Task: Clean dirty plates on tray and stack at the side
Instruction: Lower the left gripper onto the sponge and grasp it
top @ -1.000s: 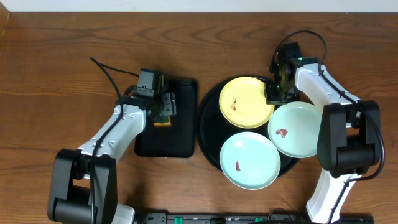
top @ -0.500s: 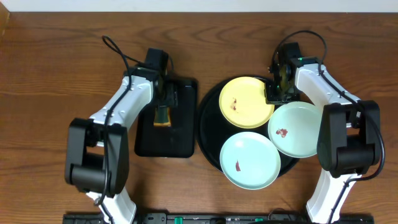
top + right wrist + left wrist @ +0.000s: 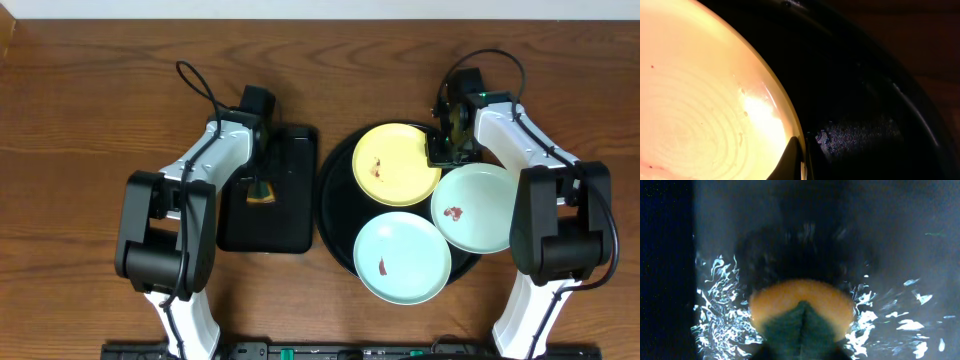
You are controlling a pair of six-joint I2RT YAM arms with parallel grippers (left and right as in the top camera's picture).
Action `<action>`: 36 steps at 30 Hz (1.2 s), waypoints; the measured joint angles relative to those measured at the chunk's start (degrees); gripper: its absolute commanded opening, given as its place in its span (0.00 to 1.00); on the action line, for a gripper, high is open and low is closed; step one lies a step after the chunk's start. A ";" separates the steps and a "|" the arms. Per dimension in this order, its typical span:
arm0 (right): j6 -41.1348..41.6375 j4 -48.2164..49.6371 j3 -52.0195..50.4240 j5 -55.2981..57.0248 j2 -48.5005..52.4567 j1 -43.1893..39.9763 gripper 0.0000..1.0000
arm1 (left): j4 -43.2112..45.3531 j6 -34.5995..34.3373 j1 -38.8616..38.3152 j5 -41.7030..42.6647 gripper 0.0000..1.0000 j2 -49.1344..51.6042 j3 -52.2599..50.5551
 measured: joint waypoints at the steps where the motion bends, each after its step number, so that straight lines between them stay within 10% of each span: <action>1: 0.00 0.00 0.00 0.00 0.00 0.00 0.02 | -0.68 -0.02 0.00 0.17 0.77 -0.20 0.00; 10: 0.00 -0.02 0.00 0.09 0.00 0.00 0.04 | -9.07 -2.54 0.00 1.25 0.69 -1.44 0.02; 12: 0.00 -0.02 0.00 0.11 0.00 0.00 0.04 | -8.57 -3.82 0.00 1.53 0.32 -1.46 -0.04; 14: 0.00 -0.02 0.00 0.11 0.00 0.00 0.04 | -7.74 -3.85 0.00 1.86 0.21 -1.46 -0.33; 15: 0.00 -0.02 0.00 0.13 0.00 0.00 0.04 | -7.50 -3.85 0.00 1.88 0.24 -1.46 -0.46; 17: 0.00 -0.04 0.00 0.13 0.00 0.00 0.04 | -7.32 -3.72 0.00 1.88 0.71 -1.46 -0.57; 18: 0.00 -0.07 0.00 0.13 0.00 0.00 0.04 | -7.28 -3.91 0.00 1.90 0.75 -1.46 -0.57; 36: 0.00 -0.09 0.00 0.15 0.00 0.00 0.04 | -2.95 -2.58 -1.01 1.86 0.51 -1.46 0.35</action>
